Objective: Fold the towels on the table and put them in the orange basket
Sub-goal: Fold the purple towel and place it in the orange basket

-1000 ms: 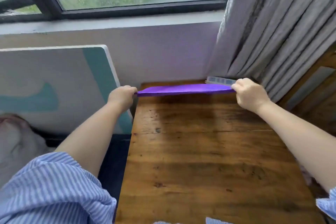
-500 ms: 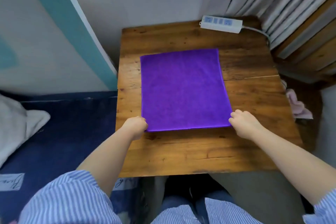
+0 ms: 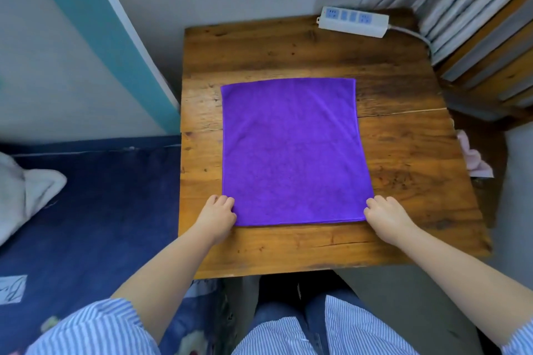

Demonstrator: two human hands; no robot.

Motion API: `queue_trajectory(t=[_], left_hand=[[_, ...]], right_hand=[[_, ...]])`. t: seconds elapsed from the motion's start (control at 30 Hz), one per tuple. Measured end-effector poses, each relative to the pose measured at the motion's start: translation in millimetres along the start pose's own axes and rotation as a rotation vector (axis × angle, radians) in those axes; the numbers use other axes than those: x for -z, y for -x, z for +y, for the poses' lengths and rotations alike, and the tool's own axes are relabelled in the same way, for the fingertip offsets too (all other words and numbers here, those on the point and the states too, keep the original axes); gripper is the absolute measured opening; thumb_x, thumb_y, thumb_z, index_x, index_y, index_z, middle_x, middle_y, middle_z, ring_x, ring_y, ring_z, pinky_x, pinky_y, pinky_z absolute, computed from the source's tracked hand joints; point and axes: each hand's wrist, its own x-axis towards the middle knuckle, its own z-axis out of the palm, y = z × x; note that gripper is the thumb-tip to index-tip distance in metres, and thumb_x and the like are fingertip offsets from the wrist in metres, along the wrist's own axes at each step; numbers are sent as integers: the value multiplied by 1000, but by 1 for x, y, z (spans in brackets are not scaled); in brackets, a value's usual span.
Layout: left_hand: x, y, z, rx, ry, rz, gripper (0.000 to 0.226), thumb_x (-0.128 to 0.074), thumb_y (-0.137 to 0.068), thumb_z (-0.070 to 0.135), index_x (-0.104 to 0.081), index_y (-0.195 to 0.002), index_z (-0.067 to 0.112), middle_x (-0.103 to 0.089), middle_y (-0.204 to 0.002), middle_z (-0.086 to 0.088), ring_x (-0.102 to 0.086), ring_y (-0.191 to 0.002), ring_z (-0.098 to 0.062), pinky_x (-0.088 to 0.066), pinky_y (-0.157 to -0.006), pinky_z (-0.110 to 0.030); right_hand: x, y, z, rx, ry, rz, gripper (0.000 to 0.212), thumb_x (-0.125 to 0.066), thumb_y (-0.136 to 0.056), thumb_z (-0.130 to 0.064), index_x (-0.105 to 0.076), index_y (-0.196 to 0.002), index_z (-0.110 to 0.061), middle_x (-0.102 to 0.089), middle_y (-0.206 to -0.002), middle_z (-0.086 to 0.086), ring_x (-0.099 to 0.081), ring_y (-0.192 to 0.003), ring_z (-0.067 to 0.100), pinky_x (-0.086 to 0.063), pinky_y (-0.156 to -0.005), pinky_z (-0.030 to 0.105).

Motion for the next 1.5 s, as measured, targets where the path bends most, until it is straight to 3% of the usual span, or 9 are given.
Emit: queue_trajectory(t=[0.17,0.3,0.43,0.6,0.8,1.03,1.2,1.37,1.5], left_hand=[[21,-10,-2,25,119,11,34,-34,-97,27,-55,-118,10,-50,-122,-9,-43,-116,-27,-35,-94,-35],[58,-34,-9,93,192,90,29,-35,-95,20,-52,-115,6,-50,-119,-11,-44,-113,-29,-39,-84,-36],[99,-73,-25,218,316,179,23,-35,-93,11,-50,-109,5,-50,-115,-10,-44,-111,-28,-40,-81,-36],[124,-126,-38,328,598,302,29,-33,-95,11,-49,-117,2,-44,-130,-12,-41,-122,-27,-40,-95,-36],[116,-172,-34,320,642,358,48,-31,-98,25,-25,-145,13,-13,-156,-5,-8,-145,-20,-9,-117,-32],[91,-179,-73,251,514,365,60,-25,-88,52,-34,-141,25,-24,-153,-3,-15,-144,-28,-9,-116,-42],[93,-183,-119,282,468,365,71,-16,-80,53,-42,-138,18,-32,-149,-11,-23,-140,-35,-18,-112,-50],[98,-200,-150,467,533,321,56,-31,-96,44,-21,-146,20,-12,-157,-5,-4,-145,-28,-6,-115,-46],[121,-209,-151,486,531,413,51,-42,-94,27,-33,-141,8,-23,-152,-15,-14,-142,-32,-12,-114,-45]], right_hand=[[34,-21,9,5,-38,-39,31,-40,-89,-13,-58,-113,-12,-58,-120,7,-52,-113,25,-40,-89,31],[79,-55,21,34,-121,206,20,-51,-82,-10,-62,-98,-5,-61,-105,12,-57,-100,26,-45,-76,30],[121,-95,33,111,-218,536,36,-83,-20,-1,-56,-43,-8,-55,-48,6,-56,-42,23,-40,-36,20],[138,-152,32,166,-273,606,46,-91,-36,-7,-75,-78,-4,-74,-87,16,-71,-81,32,-58,-63,39],[129,-190,36,243,-354,550,57,-84,-56,-34,-70,-106,-12,-67,-116,9,-65,-105,26,-54,-80,44],[104,-216,97,43,-453,457,55,-40,-89,-36,-38,-138,-11,-33,-149,9,-27,-139,29,-18,-114,43],[96,-224,134,-93,-508,385,69,-16,-84,-48,-27,-143,-14,-19,-154,6,-12,-144,26,-6,-116,41],[102,-232,152,-282,-563,318,71,-11,-84,-49,-16,-146,-15,-9,-157,4,-1,-145,24,4,-115,47],[117,-230,150,-282,-628,429,64,-25,-87,-39,-27,-142,-6,-25,-152,11,-10,-144,26,2,-114,50]])
